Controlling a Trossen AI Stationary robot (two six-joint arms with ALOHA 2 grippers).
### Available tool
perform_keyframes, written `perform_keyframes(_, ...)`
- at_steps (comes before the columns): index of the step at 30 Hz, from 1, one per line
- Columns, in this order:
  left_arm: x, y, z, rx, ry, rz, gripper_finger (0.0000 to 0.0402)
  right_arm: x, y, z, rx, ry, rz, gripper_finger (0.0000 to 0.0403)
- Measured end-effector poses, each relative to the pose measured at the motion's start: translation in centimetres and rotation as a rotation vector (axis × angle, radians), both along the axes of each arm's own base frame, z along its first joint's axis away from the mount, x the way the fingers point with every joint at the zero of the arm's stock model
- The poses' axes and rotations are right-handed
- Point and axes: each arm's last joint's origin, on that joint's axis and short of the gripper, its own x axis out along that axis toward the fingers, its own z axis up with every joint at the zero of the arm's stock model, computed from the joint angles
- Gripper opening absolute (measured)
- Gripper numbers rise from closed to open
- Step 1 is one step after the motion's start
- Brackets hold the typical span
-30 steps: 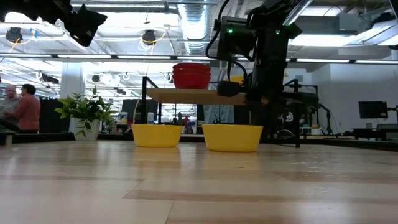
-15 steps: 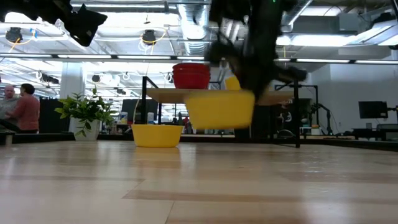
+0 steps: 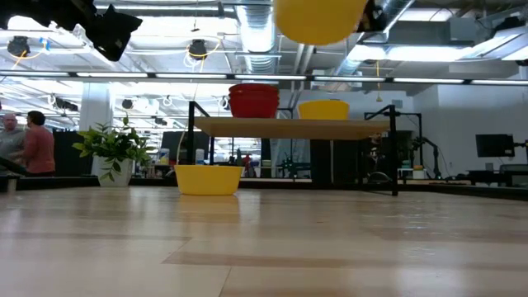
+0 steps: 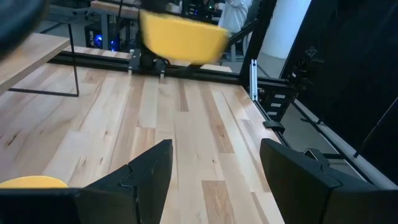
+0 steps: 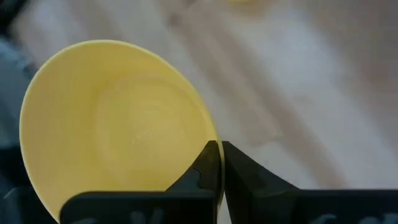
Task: Pick & Place Mini bowls
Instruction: Stack the right yellow bowl on top of the yellow bowl on the shelf
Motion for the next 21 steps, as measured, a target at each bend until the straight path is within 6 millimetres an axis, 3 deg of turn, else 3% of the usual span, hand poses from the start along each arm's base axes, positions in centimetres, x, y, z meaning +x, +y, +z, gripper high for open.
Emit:
perform_keyframes(12,0.0,0.0,0.1,-0.006,-0.005,0.001,0.0242,-7.1,-8.6,7.2,-0.298,-0.113,-0.248,0.0000)
perform_keyframes(21,0.0,0.0,0.1,-0.008,-0.012,0.001,0.0242,-10.2,-15.4,8.7,-0.407,-0.117,-0.404,0.0000)
